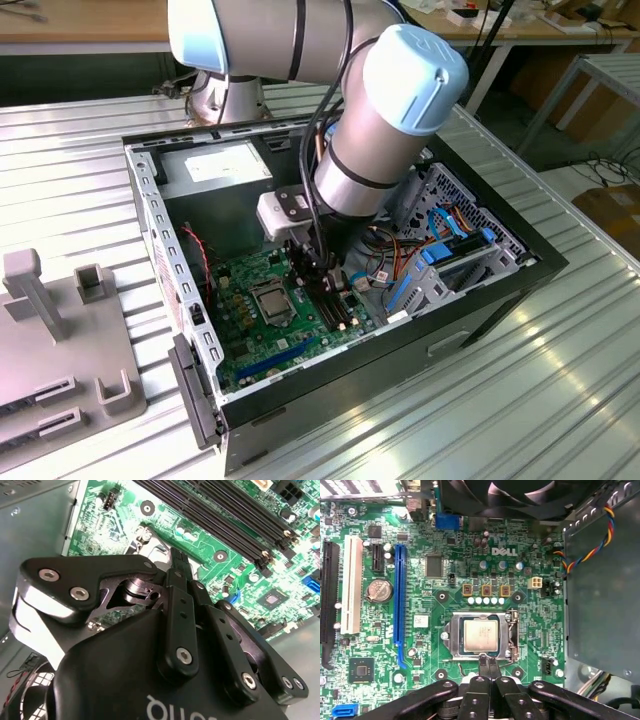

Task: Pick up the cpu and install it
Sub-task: 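Install the first cpu locking lever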

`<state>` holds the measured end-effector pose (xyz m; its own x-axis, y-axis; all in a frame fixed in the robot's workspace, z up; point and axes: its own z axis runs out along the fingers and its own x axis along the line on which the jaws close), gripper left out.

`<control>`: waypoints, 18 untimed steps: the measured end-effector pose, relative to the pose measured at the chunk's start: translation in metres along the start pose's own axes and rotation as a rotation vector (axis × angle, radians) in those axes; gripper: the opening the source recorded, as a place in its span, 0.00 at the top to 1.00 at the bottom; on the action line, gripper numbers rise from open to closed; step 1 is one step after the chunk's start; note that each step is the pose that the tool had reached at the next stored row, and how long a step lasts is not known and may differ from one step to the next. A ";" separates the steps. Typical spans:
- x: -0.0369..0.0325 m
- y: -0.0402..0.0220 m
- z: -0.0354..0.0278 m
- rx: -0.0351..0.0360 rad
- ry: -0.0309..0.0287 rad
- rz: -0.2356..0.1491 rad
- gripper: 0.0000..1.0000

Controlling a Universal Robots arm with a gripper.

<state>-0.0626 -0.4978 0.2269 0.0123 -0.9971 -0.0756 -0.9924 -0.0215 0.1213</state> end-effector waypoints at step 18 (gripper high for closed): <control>0.0053 0.0147 0.0032 0.1032 0.0085 -0.018 0.89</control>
<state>-0.0775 -0.5032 0.2251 0.0305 -0.9972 -0.0683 -0.9993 -0.0317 0.0174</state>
